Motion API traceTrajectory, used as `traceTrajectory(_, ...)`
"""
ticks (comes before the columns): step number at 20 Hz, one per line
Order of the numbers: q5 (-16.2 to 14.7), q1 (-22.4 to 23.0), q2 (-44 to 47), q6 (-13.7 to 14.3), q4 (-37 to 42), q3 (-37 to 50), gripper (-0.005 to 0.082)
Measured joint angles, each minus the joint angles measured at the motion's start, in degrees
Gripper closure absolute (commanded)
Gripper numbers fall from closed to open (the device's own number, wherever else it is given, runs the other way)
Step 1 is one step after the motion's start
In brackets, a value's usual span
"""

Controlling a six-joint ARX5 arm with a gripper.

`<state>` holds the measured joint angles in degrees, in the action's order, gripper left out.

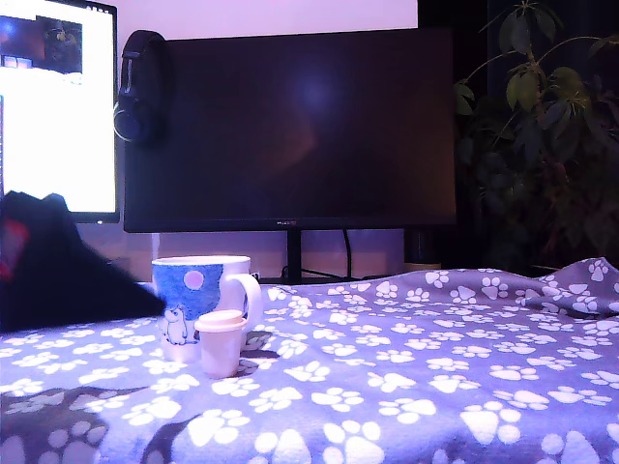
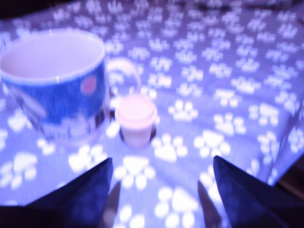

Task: Pick up the coffee capsules on the table and drop them inside the coffee cup

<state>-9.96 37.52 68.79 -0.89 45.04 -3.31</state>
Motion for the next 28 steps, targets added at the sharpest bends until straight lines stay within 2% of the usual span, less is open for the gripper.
traceTrajectory(7, -0.04, 0.0, 6.05, 0.46, 2.97, -0.48, 0.0153)
traceTrajectory(16, -1.29, 0.0, 18.1, 0.46, 2.8, -8.31, 0.0153)
traceTrajectory(28, -1.53, -0.42, 24.5, 1.07, 2.47, -13.14, 0.0153)
